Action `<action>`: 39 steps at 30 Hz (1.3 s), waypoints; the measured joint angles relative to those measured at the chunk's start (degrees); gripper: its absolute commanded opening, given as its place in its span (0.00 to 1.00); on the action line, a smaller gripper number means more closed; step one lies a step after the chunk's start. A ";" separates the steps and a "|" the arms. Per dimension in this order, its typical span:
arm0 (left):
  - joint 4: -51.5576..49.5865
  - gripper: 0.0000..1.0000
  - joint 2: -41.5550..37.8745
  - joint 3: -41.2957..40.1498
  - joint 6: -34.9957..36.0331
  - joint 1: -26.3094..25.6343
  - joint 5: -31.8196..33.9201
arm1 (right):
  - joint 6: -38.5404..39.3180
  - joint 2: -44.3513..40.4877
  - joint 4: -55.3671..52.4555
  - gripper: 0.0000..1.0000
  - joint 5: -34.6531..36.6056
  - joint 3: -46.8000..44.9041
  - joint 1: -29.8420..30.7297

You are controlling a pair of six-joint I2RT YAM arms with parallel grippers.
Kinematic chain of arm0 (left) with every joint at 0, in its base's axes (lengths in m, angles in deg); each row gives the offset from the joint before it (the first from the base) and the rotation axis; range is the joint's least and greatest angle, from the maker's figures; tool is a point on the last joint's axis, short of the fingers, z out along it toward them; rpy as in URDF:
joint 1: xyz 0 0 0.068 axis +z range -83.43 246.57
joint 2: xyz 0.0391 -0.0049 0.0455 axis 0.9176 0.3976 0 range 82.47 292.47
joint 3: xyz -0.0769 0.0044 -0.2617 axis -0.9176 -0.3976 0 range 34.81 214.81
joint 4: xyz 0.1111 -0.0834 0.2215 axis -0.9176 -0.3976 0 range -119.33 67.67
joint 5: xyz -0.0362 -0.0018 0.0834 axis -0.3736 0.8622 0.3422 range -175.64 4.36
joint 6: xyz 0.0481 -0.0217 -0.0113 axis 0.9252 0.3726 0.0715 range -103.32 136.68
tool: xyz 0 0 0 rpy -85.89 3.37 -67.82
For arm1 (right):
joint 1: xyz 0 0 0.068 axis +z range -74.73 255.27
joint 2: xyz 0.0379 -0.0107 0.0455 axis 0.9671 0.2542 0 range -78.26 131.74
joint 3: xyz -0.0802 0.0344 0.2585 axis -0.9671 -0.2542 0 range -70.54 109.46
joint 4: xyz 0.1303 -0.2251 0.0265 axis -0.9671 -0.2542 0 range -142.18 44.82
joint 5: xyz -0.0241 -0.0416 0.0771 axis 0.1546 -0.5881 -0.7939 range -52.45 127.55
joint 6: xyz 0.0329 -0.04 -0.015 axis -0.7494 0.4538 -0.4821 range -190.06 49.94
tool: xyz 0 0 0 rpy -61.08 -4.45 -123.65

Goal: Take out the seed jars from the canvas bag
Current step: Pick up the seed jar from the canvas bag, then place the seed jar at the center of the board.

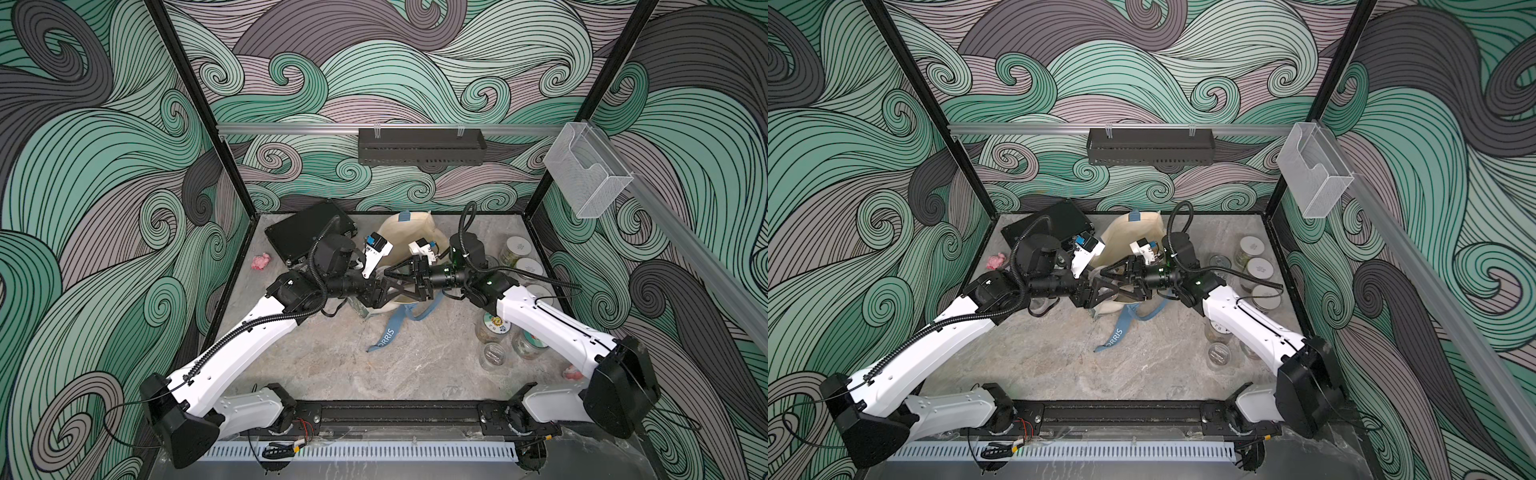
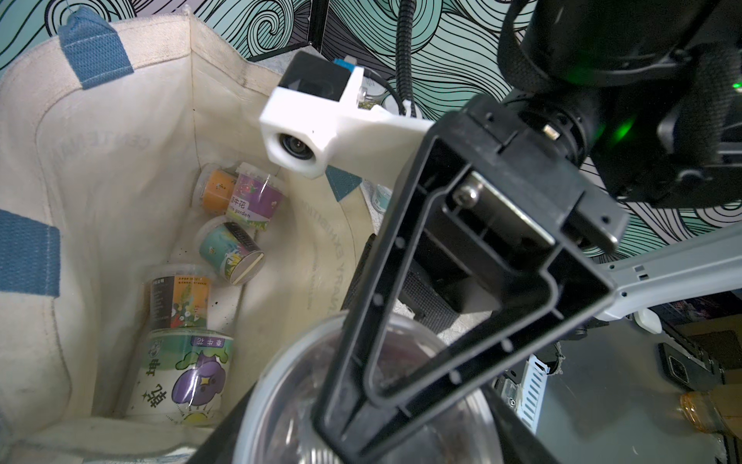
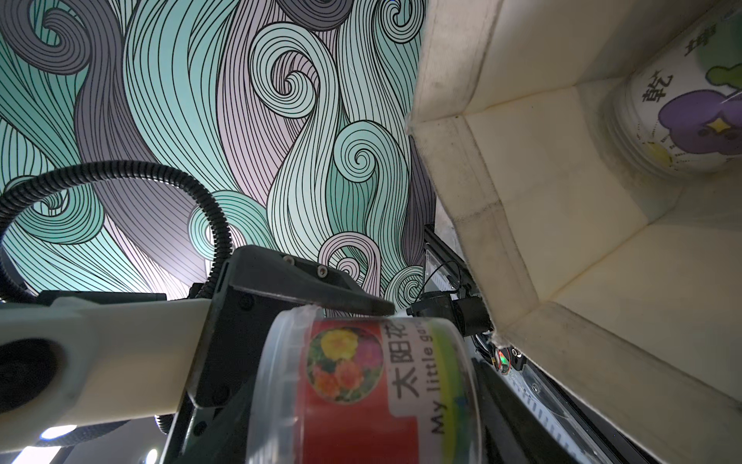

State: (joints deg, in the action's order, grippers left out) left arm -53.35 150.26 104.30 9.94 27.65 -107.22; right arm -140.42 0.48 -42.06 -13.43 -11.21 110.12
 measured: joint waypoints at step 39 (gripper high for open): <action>4.46 0.44 -22.01 -22.71 -18.78 -0.26 32.87 | 8.74 -15.19 -11.39 0.85 -0.37 -7.41 -11.74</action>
State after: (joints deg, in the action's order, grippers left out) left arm -48.90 128.25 81.59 -8.84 27.39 -74.35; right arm -131.68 -14.71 -53.45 -13.80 -18.62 98.38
